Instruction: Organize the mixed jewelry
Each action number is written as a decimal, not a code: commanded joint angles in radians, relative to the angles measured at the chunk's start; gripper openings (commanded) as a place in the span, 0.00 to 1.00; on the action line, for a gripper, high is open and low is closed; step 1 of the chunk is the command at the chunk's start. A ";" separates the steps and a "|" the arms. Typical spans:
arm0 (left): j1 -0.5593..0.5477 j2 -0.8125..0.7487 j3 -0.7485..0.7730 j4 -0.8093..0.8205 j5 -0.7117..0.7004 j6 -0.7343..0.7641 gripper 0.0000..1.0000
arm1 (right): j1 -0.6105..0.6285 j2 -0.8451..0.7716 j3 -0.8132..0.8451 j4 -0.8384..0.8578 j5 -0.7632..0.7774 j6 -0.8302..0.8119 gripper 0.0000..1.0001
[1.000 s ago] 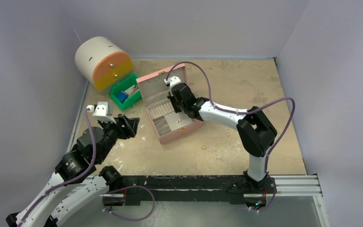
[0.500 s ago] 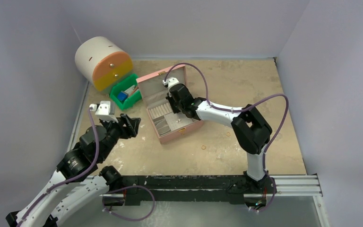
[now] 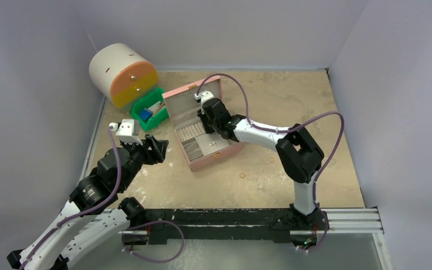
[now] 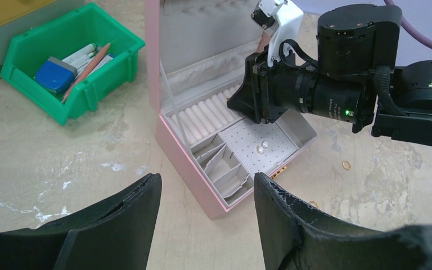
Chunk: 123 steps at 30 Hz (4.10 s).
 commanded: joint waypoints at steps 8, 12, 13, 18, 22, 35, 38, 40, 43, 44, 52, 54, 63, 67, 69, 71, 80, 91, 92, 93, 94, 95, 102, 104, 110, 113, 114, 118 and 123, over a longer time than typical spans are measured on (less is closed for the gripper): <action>0.008 0.005 0.009 0.026 -0.001 0.014 0.60 | -0.003 -0.239 -0.066 -0.024 -0.012 0.060 0.37; 0.009 0.005 0.009 0.023 -0.003 0.013 0.60 | -0.003 -0.346 -0.141 -0.026 -0.001 0.092 0.39; 0.009 0.005 0.009 0.022 -0.004 0.012 0.60 | -0.003 -0.376 -0.164 -0.026 0.005 0.106 0.39; 0.009 0.005 0.010 0.022 -0.008 0.010 0.60 | -0.004 -0.520 -0.279 -0.088 0.039 0.174 0.41; 0.009 0.008 0.009 0.022 -0.008 0.009 0.60 | -0.003 -0.630 -0.380 -0.142 0.037 0.227 0.41; 0.010 0.024 0.010 0.024 -0.015 0.004 0.60 | -0.003 -1.001 -0.760 -0.239 0.008 0.463 0.37; 0.009 0.028 0.009 0.022 -0.015 0.003 0.60 | -0.003 -1.020 -0.804 -0.248 -0.013 0.500 0.35; 0.009 0.029 0.010 0.022 -0.015 0.001 0.60 | -0.003 -1.018 -0.831 -0.240 -0.027 0.531 0.34; 0.010 0.031 0.009 0.022 -0.014 0.000 0.60 | -0.003 -0.991 -0.850 -0.209 0.000 0.551 0.33; 0.010 0.032 0.009 0.021 -0.014 -0.002 0.60 | -0.003 -0.975 -0.847 -0.211 -0.002 0.551 0.32; 0.009 0.032 0.009 0.020 -0.014 -0.003 0.60 | -0.001 -0.833 -0.851 -0.154 -0.001 0.643 0.29; 0.010 0.033 0.010 0.021 -0.013 -0.004 0.60 | 0.004 -0.801 -0.845 -0.158 0.020 0.676 0.27; 0.009 0.043 0.011 0.018 -0.009 -0.002 0.60 | 0.135 -0.678 -0.753 -0.285 0.222 0.836 0.26; 0.010 0.041 0.013 0.016 -0.009 -0.002 0.60 | 0.164 -0.627 -0.714 -0.350 0.273 0.913 0.27; 0.009 0.040 0.013 0.015 -0.009 -0.001 0.60 | 0.168 -0.619 -0.714 -0.350 0.280 0.931 0.28; 0.009 0.036 0.011 0.015 -0.008 0.000 0.60 | 0.169 -0.617 -0.719 -0.348 0.286 0.949 0.28; 0.009 0.030 0.011 0.015 -0.001 0.003 0.60 | 0.171 -0.599 -0.719 -0.356 0.298 1.005 0.28; 0.009 0.030 0.012 0.015 -0.001 0.006 0.60 | 0.186 -0.536 -0.687 -0.383 0.299 1.011 0.27; 0.009 0.029 0.012 0.015 -0.001 0.006 0.60 | 0.191 -0.532 -0.682 -0.389 0.302 1.007 0.27; 0.010 0.029 0.013 0.013 -0.001 0.006 0.60 | 0.196 -0.528 -0.679 -0.397 0.305 1.005 0.27; 0.010 0.029 0.012 0.013 -0.001 0.007 0.60 | 0.199 -0.523 -0.674 -0.408 0.308 1.005 0.27; 0.010 0.029 0.012 0.013 -0.001 0.006 0.60 | 0.203 -0.520 -0.669 -0.419 0.312 1.004 0.26; 0.009 0.026 0.012 0.012 -0.001 0.006 0.60 | 0.232 -0.498 -0.660 -0.489 0.346 1.022 0.24; 0.009 0.024 0.012 0.012 -0.001 0.006 0.60 | 0.242 -0.491 -0.657 -0.497 0.350 1.024 0.23; 0.010 0.026 0.013 0.012 -0.003 0.006 0.60 | 0.279 -0.462 -0.637 -0.495 0.348 0.999 0.21; 0.009 0.023 0.013 0.011 -0.003 0.006 0.60 | 0.297 -0.438 -0.620 -0.499 0.347 0.986 0.20; 0.009 0.024 0.013 0.010 -0.004 0.006 0.60 | 0.302 -0.429 -0.615 -0.502 0.347 0.983 0.19; 0.009 0.022 0.013 0.009 -0.008 0.004 0.60 | 0.316 -0.393 -0.603 -0.514 0.347 0.981 0.13; 0.009 0.022 0.013 0.009 -0.009 0.003 0.60 | 0.332 -0.380 -0.606 -0.504 0.333 0.981 0.00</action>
